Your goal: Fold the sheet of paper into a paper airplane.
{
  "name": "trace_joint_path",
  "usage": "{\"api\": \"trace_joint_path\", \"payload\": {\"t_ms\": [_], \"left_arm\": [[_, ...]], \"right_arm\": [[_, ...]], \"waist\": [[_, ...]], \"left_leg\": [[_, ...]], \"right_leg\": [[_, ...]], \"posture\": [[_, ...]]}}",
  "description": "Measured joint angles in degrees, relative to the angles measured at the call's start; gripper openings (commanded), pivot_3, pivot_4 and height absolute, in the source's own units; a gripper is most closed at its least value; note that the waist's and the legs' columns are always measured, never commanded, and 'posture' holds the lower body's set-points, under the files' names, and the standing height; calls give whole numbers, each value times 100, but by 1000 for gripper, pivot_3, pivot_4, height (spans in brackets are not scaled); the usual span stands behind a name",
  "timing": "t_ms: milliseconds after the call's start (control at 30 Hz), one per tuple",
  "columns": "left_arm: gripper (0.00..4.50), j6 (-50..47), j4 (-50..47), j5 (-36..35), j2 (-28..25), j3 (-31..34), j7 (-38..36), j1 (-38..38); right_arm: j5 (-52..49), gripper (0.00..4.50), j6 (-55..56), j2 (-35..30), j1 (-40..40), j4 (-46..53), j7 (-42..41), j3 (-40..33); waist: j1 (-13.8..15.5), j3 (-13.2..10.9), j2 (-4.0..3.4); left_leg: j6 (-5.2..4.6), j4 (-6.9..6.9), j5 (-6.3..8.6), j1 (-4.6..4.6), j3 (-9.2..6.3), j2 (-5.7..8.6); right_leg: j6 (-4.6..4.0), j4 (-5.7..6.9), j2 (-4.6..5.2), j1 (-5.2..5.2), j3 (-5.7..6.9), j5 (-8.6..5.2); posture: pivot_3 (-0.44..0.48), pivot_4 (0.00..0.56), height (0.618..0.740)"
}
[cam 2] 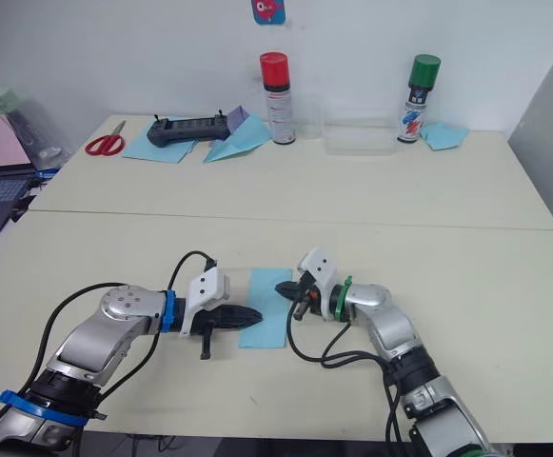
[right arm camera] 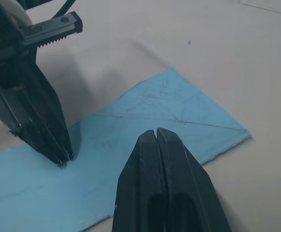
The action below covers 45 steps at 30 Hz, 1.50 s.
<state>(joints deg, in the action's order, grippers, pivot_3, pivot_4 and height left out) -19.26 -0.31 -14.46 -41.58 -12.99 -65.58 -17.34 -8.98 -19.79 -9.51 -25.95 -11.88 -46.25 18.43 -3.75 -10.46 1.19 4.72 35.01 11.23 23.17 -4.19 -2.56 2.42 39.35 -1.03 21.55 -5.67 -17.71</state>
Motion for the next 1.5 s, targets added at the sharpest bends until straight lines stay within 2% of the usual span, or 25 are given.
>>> {"api": "trace_joint_path", "payload": {"t_ms": [167, 400, 700, 867, 1000, 1167, 1500], "left_arm": [[0, 4, 33, 37, 23, -34, -17, -25], [0, 22, 63, 64, 24, -61, -33, -43], [0, 21, 108, 66, 34, -123, -35, -107], [0, 14, 131, 66, 52, -109, -14, -130], [0, 11, 168, 63, 115, -86, -6, -134], [0, -60, 258, 2, 250, 45, 47, -159], [0, -580, 576, -488, 259, 1131, 419, -339]], "right_arm": [[-151, 12, -712, -314, 421, 875, -339, 246], [-580, 12, -1819, -871, 436, 1447, -1097, 499], [-866, 12, -2205, -1577, 353, 1907, -2014, 820], [-1008, 12, -2029, -1195, 238, 1543, -1736, 451], [-825, 12, -1301, -684, -48, 1052, -1176, 163], [-254, 12, -593, -516, -184, 235, -698, 332], [-183, 12, -267, -493, -137, 174, -746, 371]], "waist": [[40, 14, 6], [45, 37, 23], [59, 49, 34], [57, 38, 27], [62, 32, 20], [71, 31, 19], [48, 19, 25]], "left_leg": [[0, -16, 1, -15, 0, -3], [0, -18, 1, -20, -1, -4], [1, -19, 2, -20, -2, -2], [1, -17, 1, -18, 0, -3], [1, -14, 0, -17, 2, 2], [1, -16, 0, -16, 6, 3], [1, -18, 1, -11, 5, -3]], "right_leg": [[-2, -27, 0, -19, 1, -1], [-28, -30, 1, -19, 4, -16], [-30, -35, 4, -18, 6, -18], [-27, -33, 3, -19, 4, -16], [-22, -34, 6, -16, 1, -13], [3, -34, 8, -19, 0, 2], [3, -32, 4, -14, 5, 2]], "posture": [[0, 150, 740], [0, 150, 740], [0, 150, 740], [0, 150, 740], [0, 150, 740], [0, 150, 740], [0, 150, 740]]}}
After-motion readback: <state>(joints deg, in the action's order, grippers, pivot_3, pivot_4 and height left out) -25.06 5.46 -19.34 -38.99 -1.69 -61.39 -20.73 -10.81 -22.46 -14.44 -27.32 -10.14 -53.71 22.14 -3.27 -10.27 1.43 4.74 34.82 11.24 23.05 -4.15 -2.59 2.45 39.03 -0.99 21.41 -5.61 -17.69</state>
